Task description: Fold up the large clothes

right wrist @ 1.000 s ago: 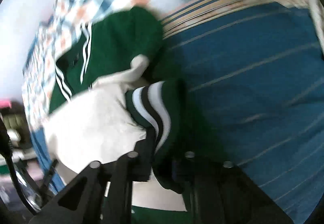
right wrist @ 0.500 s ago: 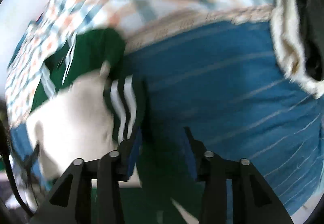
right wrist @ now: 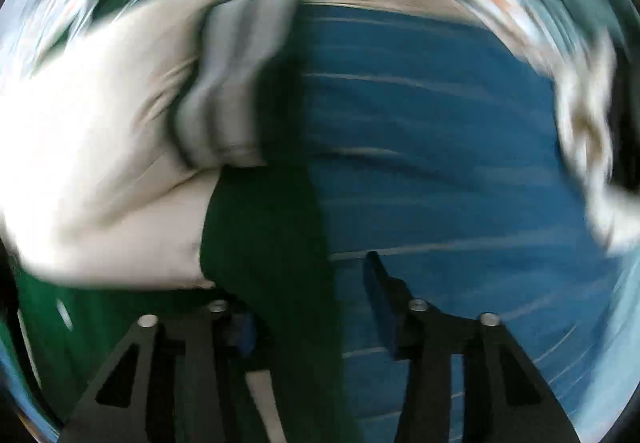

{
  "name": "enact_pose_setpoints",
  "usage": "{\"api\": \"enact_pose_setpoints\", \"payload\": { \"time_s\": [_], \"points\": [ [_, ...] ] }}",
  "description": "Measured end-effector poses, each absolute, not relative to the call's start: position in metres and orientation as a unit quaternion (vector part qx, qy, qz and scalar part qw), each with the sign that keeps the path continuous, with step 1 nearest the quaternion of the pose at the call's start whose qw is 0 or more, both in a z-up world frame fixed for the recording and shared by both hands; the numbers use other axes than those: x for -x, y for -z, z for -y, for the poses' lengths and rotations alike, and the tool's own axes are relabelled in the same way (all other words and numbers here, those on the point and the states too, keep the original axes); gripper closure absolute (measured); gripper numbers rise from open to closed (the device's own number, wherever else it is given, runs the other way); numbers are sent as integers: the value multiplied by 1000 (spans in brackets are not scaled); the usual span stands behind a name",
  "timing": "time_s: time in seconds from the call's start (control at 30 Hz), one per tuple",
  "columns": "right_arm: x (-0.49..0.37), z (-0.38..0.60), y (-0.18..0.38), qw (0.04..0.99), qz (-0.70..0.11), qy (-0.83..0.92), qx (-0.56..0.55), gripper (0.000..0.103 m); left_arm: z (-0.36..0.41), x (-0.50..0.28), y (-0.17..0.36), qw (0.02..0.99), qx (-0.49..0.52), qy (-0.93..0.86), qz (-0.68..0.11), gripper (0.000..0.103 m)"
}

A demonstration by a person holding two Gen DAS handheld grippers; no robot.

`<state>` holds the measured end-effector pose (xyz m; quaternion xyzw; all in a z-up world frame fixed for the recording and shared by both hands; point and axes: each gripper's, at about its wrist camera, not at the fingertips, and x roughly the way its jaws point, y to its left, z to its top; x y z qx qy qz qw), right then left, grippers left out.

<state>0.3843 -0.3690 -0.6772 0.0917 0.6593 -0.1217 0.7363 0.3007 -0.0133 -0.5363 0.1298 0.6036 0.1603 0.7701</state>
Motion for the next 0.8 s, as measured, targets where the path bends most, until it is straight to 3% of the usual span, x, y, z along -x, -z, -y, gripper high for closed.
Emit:
{"api": "enact_pose_setpoints", "payload": {
  "time_s": [0.17, 0.43, 0.57, 0.67, 0.8],
  "points": [
    [-364, 429, 706, 689, -663, 170, -240, 65, 2, -304, 547, 769, -125, -154, -608, 0],
    [-363, 387, 660, 716, -680, 102, -120, 61, -20, -313, 559, 810, -11, -109, -576, 0],
    [-369, 384, 673, 735, -658, 114, -118, 64, -23, -316, 549, 794, -14, -111, -598, 0],
    [-371, 407, 692, 705, -653, 156, -226, 63, -19, -297, 524, 795, -31, -133, -592, 0],
    [-374, 381, 665, 703, -679, 155, -144, 63, 7, -259, 495, 791, -22, -130, -597, 0]
  ]
}}
